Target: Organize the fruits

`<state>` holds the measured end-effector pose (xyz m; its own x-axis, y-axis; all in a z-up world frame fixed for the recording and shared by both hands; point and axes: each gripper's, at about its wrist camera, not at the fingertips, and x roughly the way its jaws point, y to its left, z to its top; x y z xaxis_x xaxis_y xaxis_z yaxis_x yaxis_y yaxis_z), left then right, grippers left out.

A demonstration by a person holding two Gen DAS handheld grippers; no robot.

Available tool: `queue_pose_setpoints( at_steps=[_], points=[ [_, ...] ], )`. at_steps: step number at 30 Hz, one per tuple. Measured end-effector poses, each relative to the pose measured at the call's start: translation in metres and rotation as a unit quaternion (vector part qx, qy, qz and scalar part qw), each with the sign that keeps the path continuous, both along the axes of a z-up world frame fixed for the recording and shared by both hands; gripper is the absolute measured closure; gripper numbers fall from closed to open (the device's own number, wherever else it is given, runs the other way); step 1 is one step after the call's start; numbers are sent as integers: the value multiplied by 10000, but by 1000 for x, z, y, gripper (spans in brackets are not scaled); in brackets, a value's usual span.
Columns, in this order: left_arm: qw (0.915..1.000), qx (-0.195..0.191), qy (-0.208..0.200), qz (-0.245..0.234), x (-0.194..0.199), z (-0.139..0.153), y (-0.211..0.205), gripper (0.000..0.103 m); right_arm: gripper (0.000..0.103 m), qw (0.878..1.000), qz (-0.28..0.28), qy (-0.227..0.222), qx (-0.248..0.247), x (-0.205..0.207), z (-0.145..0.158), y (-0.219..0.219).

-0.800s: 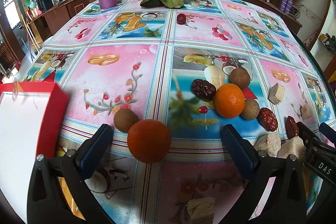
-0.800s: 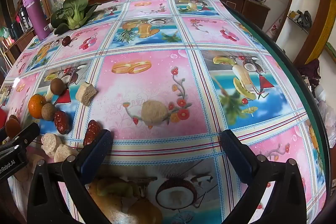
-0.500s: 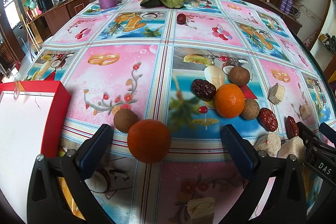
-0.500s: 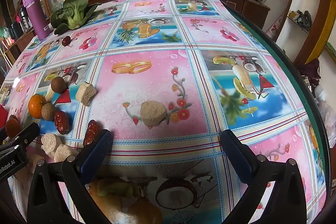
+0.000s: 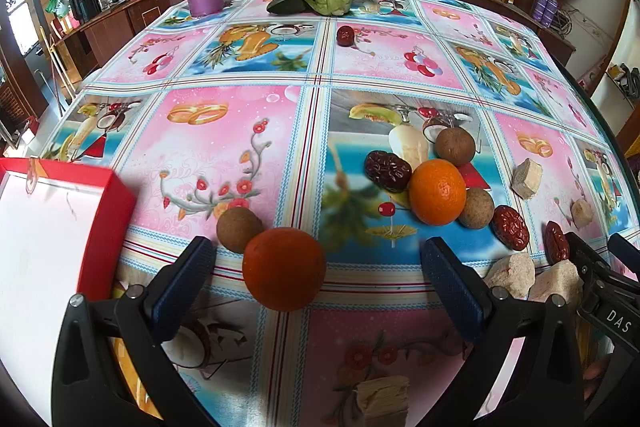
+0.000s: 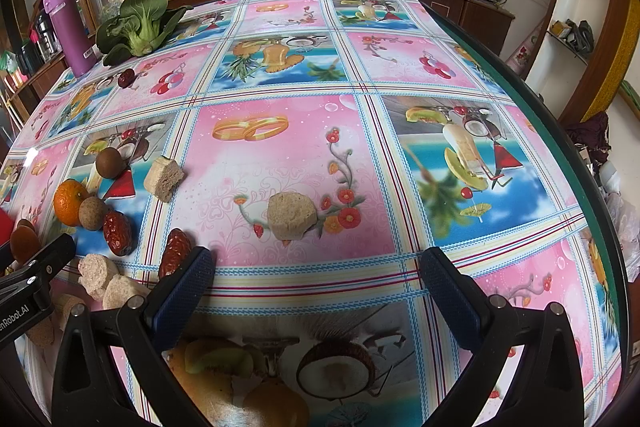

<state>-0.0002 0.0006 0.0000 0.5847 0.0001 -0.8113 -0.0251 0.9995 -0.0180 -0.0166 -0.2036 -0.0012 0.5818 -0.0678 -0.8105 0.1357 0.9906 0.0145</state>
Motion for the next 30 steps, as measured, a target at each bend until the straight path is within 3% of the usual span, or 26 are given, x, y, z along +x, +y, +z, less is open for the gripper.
queue_pose_setpoints(
  at_steps=[22,23,26,30],
  points=[
    [9998,21,134,-158,0,1,0,0,1,9999,151,57,34,-2,2,1],
    [9997,30,208,-133,-2,3,3,0,1,9998,183,-47,59,-6,7,1],
    [9999,-30,-92,-36,-23,23,21,0,1,9966,335,-736,155,-24,31,4],
    [9979,-62,-630,148,-56,52,51,0,1,9844,1164,-1222,497,-33,60,28]
  ],
)
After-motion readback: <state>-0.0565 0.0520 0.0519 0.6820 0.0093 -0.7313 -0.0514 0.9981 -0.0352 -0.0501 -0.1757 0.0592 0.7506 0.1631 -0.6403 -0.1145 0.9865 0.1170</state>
